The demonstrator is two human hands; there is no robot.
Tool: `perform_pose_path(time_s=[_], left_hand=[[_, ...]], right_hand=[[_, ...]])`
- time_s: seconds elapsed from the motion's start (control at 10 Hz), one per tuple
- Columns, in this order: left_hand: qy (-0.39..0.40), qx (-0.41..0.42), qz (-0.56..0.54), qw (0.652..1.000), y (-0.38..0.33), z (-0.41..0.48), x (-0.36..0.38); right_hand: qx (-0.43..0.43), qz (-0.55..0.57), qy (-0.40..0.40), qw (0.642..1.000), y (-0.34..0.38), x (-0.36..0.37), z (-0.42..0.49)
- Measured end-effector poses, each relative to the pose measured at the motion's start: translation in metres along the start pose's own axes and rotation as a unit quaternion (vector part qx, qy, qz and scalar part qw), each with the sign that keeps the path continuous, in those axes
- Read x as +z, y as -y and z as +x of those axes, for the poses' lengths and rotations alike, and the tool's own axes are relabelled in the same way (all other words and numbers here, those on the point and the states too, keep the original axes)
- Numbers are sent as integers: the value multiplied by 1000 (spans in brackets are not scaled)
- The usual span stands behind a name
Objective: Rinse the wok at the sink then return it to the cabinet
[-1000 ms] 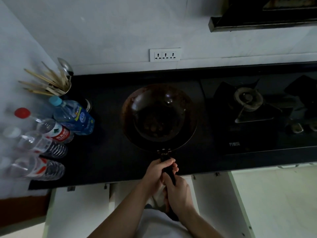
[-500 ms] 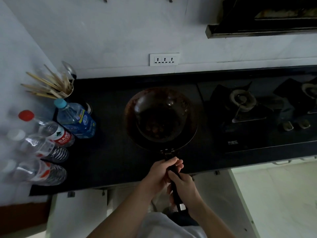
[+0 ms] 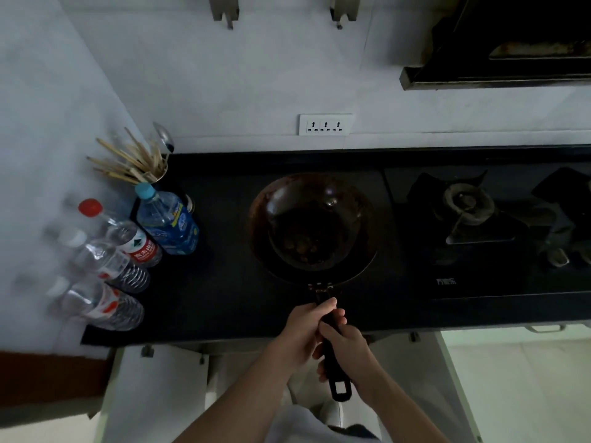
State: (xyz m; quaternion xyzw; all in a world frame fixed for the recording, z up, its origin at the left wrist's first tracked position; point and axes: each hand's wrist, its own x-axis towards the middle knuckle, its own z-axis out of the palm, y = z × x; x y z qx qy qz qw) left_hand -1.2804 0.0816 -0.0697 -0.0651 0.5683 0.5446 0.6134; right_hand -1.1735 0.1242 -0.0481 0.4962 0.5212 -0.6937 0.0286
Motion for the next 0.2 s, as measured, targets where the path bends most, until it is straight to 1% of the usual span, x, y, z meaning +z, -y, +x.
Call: perform_pose_path(time_s=[0.1, 0.2], left_hand=[[-41, 38, 76, 996, -1, 0, -1], [-150, 87, 265, 949, -1, -6, -10]], right_hand=[[-23, -58, -23, 998, -1, -2, 6], [-80, -194, -95, 973, 4, -11, 4]])
